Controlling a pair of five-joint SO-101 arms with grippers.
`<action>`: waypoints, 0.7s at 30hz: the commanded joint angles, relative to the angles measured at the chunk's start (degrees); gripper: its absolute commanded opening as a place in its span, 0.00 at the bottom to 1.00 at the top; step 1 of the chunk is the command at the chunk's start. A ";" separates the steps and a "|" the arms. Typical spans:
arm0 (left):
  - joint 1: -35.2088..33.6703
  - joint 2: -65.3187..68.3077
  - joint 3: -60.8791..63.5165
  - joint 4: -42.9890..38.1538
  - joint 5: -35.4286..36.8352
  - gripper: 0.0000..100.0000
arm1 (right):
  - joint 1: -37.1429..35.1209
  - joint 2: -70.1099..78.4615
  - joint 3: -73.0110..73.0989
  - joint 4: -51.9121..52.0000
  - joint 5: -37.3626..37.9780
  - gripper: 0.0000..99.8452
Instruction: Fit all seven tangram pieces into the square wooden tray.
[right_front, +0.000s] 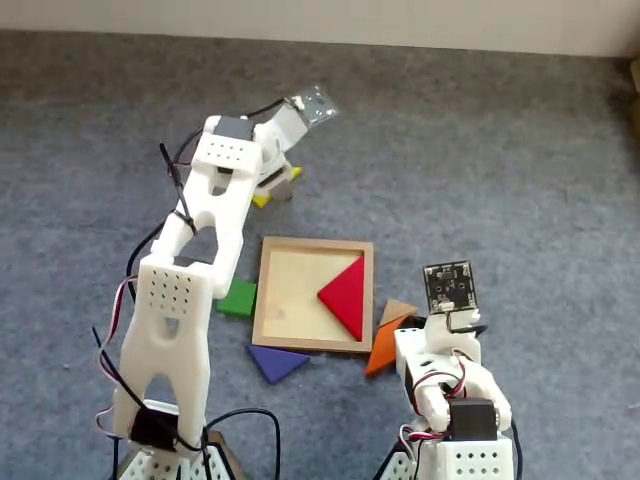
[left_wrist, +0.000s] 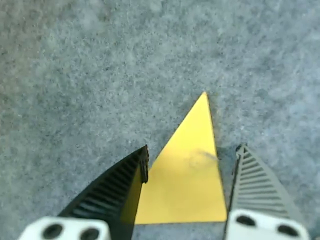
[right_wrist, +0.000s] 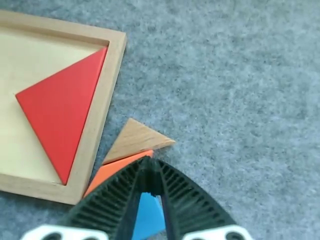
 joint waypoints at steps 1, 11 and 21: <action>-0.48 1.10 0.04 7.21 -7.65 0.21 | 0.92 -0.66 6.64 0.40 0.62 0.02; -0.13 1.01 -10.33 28.13 -14.15 0.13 | 0.92 -0.66 6.64 0.40 0.62 0.02; 0.84 1.63 -35.56 30.51 8.18 0.13 | 0.92 -0.66 6.64 0.48 0.62 0.02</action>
